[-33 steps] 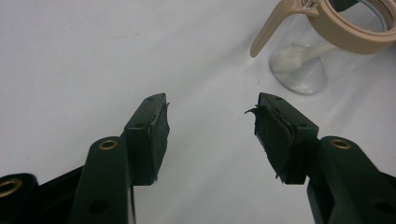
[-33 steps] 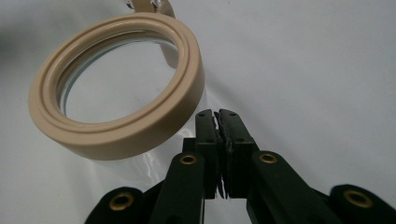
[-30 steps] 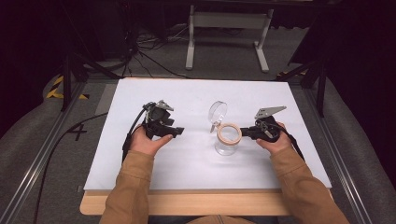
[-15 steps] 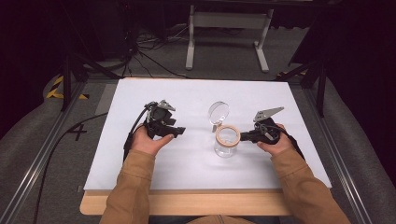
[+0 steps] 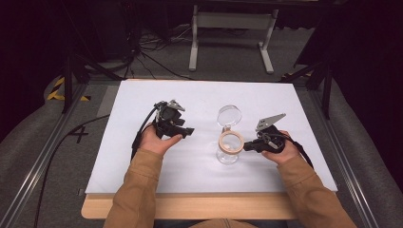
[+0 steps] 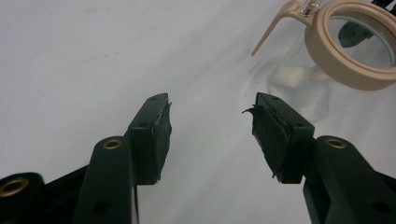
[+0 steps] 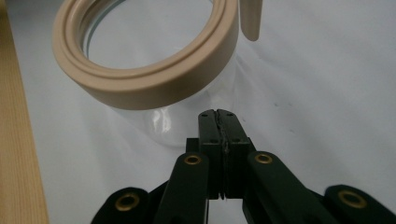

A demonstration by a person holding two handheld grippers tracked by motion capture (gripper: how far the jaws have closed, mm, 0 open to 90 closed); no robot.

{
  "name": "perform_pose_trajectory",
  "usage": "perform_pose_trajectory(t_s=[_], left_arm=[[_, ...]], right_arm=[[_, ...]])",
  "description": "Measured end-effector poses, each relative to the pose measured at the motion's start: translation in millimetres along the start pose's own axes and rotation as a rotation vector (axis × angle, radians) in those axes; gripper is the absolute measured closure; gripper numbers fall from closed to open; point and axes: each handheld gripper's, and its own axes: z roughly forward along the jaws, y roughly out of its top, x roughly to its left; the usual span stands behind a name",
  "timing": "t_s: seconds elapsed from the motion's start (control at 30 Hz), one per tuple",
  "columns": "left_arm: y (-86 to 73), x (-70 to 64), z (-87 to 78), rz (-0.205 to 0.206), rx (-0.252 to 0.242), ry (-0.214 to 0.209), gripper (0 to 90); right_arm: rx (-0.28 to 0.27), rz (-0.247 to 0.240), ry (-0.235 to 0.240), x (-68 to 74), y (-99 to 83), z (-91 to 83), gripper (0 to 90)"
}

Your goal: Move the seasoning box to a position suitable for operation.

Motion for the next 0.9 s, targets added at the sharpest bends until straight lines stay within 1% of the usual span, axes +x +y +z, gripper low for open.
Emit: perform_pose_trajectory(t_s=[0.07,0.2,0.3,0.37,0.4,0.53,0.63,0.73,0.83,0.87,0.9], left_arm=[[1.2,-0.3,1.2,0.007,-0.001,-0.007,47.2],[2.7,0.0,2.5,0.008,0.003,-0.013,48.0],[4.6,-1.1,3.4,0.013,0.006,-0.017,48.9],[5.5,-1.9,4.4,0.01,0.003,-0.023,49.9],[6.0,-1.4,4.9,0.017,-0.001,-0.028,50.8],[8.3,-1.4,4.9,0.01,0.009,-0.059,55.0],[9.6,-1.5,5.0,0.01,0.014,-0.069,56.8],[10.6,-1.1,5.1,0.013,0.01,-0.075,59.5],[11.2,-1.8,4.7,0.012,0.002,-0.079,61.7],[11.3,-2.2,5.0,0.011,-0.006,-0.08,61.7],[11.7,-2.9,4.8,0.004,-0.008,-0.08,62.5]], right_arm=[[0.012,-0.007,0.012,2.9,0.1,0.5,89.2],[0.023,-0.018,0.027,7.3,-0.7,2.5,89.2],[0.031,-0.027,0.029,9.9,-1.4,3.9,89.2],[0.033,-0.023,0.03,11.1,-1.8,4.0,89.2],[0.035,-0.023,0.033,11.7,-1.8,4.0,89.2],[0.042,-0.034,0.046,16.1,-1.7,5.2,89.2],[0.044,-0.038,0.05,17.7,-1.7,4.4,89.1],[0.033,-0.024,0.031,18.0,-0.6,-2.0,89.2],[0.024,-0.019,0.028,18.0,-0.2,-5.7,89.2],[-0.005,-0.015,0.016,18.5,1.3,-14.5,89.2],[-0.019,-0.014,0.014,19.0,2.2,-18.4,89.2]])
